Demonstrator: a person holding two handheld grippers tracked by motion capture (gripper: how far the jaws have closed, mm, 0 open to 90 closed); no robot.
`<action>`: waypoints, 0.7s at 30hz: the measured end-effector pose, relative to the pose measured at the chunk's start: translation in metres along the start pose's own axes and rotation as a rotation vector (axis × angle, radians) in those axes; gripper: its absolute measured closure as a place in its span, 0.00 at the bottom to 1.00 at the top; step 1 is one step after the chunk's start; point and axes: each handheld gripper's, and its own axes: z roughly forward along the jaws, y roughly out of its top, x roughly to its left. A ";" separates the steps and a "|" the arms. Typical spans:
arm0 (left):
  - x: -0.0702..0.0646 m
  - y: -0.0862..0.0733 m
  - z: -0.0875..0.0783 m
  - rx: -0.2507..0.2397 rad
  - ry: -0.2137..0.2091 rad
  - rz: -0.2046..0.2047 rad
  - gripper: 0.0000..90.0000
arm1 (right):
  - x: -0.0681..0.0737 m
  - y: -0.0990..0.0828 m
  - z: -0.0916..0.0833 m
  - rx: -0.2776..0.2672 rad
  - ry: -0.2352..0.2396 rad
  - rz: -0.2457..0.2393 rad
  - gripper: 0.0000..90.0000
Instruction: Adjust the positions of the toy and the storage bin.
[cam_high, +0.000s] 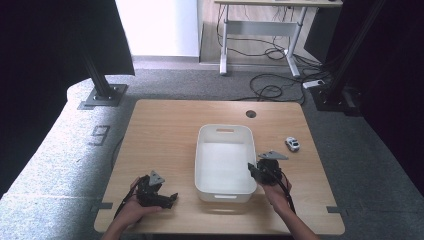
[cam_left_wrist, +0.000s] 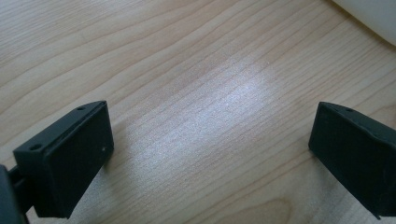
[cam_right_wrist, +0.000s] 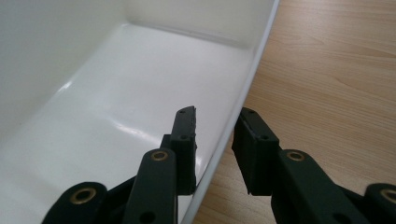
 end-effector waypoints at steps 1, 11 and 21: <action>0.000 0.000 0.000 0.000 0.000 0.000 0.00 | 0.000 0.000 0.000 0.000 0.002 -0.001 0.77; 0.000 0.000 0.000 0.000 0.000 0.000 0.00 | 0.004 0.000 0.002 -0.003 0.012 0.002 0.76; 0.000 0.000 0.000 0.000 0.000 -0.001 0.00 | 0.007 0.002 0.006 -0.005 0.022 0.002 0.77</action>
